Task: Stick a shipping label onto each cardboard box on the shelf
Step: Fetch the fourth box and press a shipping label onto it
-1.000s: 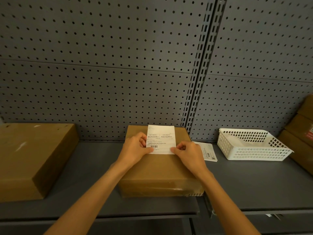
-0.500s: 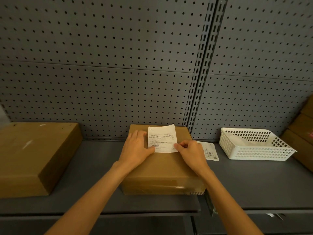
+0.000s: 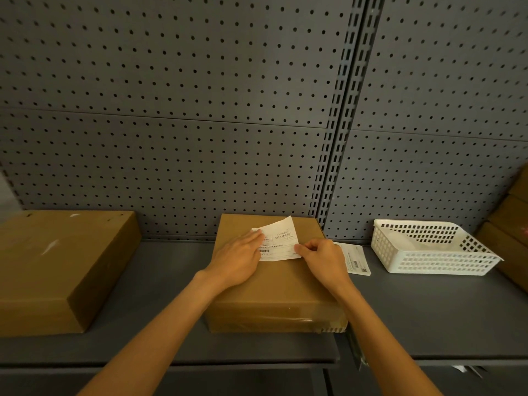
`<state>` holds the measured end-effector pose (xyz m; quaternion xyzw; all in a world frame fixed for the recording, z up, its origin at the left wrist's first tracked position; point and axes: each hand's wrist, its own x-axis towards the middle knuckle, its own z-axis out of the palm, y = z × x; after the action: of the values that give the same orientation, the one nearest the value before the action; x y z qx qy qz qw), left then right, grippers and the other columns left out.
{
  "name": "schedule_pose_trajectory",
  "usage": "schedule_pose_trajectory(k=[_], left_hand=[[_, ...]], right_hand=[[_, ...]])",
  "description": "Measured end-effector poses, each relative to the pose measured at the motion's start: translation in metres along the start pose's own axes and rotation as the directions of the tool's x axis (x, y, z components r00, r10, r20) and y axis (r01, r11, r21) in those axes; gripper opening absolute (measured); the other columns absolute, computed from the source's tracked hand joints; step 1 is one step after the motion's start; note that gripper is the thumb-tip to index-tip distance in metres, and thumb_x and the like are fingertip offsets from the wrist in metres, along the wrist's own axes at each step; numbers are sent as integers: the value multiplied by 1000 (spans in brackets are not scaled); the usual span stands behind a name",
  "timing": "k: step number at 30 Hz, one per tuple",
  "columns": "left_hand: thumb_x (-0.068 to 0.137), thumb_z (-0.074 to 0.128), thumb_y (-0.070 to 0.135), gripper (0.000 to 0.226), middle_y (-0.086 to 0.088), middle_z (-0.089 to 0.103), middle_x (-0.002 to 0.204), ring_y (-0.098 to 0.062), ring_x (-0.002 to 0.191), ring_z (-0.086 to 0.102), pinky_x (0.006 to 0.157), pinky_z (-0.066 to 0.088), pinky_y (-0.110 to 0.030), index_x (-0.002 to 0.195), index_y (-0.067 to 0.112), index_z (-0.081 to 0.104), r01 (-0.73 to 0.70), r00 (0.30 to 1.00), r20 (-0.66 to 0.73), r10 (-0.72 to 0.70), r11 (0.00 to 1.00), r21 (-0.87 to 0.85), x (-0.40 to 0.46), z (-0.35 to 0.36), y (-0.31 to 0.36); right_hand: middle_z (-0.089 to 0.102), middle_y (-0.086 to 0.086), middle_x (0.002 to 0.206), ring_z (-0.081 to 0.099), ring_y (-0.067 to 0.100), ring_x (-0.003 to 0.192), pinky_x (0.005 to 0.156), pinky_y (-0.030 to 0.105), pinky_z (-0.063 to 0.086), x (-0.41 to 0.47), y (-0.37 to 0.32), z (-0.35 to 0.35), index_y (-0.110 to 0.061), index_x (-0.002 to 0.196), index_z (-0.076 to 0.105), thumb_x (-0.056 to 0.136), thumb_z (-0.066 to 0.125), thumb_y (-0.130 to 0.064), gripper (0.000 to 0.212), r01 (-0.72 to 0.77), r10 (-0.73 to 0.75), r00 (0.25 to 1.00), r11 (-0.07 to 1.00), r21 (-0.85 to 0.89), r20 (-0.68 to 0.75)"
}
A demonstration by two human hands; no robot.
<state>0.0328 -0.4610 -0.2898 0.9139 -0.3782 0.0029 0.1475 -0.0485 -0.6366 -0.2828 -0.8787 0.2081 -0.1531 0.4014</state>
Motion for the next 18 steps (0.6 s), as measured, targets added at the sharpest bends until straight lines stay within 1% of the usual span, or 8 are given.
schedule_pose_trajectory(k=[3,6,8,9,11,14,16,18], left_hand=[[104,20,25,50,2,5,159,-10,146,3,116,-1,-24,151,16,9,-7,999,38,7,1000,9,2,1,-3],[104,20,27,50,2,5,160,-10,146,3,117,1,-25,152,17,8,-9,998,59,7,1000,30,2,1,-3],[103,24,28,50,2,13,159,-13,146,12,118,10,-29,151,18,17,19,999,39,-20,1000,6,3,0,-2],[102,28,27,48,2,23,157,-16,143,22,116,19,-31,149,18,26,40,999,11,-40,999,-10,5,-2,-1],[99,33,26,41,1,44,143,-18,127,42,105,35,-32,138,17,43,52,996,-75,-51,998,19,10,-3,2],[99,33,29,30,2,51,124,-15,109,47,93,38,-27,122,16,49,36,985,-170,-24,997,69,16,2,6],[101,32,32,31,1,48,128,-16,116,45,97,33,-26,123,16,45,34,991,-134,-30,999,29,18,5,4],[102,25,34,45,1,30,152,-18,140,27,114,18,-27,143,15,30,50,998,-29,-50,999,-16,19,7,1]], right_hand=[[68,-3,80,63,16,77,75,39,54,0,-1,1,-16,80,70,91,60,-36,24,-9,9,1000,1000,-19,1],[67,-4,77,63,17,76,73,37,52,0,-2,1,-19,78,68,91,60,-35,23,-10,10,1000,999,-39,-4],[67,-4,75,62,16,74,71,37,52,0,-2,1,-19,77,69,91,60,-34,23,-11,10,1000,999,-47,-13],[66,-4,74,62,16,73,69,36,51,-1,-3,0,-19,75,68,91,60,-34,23,-12,11,1000,999,-52,-15],[63,-6,70,60,16,71,67,34,49,-1,-4,0,-20,72,65,91,60,-33,24,-16,15,1000,998,-60,-16],[66,-2,75,62,17,74,71,37,53,-1,-3,1,-15,77,69,91,60,-34,25,-19,18,1000,998,-55,-24],[68,1,78,63,17,75,73,39,55,-1,-3,2,-11,81,70,91,60,-34,27,-13,11,999,998,-68,-35],[68,0,77,63,16,74,73,39,55,-2,-3,3,-11,81,70,91,60,-33,26,3,-7,999,996,-88,-44]])
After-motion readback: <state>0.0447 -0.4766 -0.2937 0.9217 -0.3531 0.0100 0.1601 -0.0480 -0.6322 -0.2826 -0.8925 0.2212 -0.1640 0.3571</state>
